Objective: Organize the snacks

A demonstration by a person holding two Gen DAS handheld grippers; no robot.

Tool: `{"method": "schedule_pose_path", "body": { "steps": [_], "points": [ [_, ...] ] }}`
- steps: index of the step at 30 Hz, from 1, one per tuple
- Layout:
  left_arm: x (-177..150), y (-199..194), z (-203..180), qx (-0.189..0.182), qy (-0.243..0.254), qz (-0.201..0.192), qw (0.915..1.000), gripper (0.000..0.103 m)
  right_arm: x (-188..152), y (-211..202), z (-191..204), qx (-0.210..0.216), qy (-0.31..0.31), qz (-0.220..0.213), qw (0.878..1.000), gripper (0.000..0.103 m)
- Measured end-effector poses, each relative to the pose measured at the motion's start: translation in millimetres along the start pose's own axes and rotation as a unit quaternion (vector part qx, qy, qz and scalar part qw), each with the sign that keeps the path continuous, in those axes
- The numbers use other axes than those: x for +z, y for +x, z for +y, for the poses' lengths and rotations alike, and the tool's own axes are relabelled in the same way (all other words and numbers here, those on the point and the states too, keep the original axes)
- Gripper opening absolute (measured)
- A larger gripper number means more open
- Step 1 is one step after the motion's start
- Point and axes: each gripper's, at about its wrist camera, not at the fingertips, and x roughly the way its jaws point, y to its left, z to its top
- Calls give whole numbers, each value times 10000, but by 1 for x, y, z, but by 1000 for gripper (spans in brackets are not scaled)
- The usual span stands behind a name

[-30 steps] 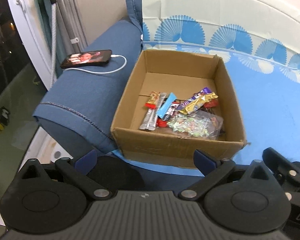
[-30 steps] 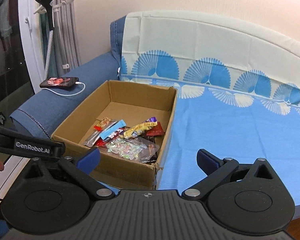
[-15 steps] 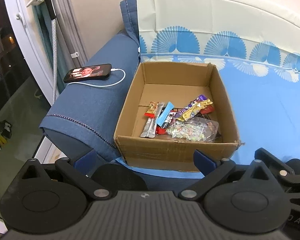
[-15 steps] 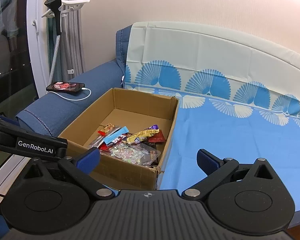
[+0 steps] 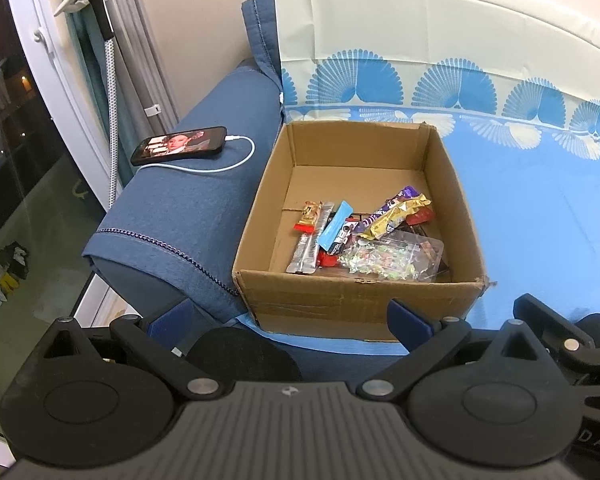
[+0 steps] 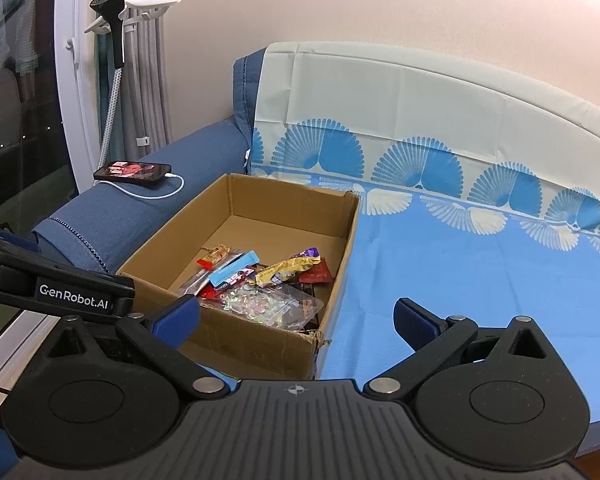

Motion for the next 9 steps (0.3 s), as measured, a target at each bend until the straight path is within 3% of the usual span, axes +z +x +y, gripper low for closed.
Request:
{"method": "schedule_pose_path", "body": {
  "steps": [9],
  "points": [
    [-1,6,2,-123,-143,199,9996,103,-2,3,-2,37,53,37,10000,103]
  ]
}}
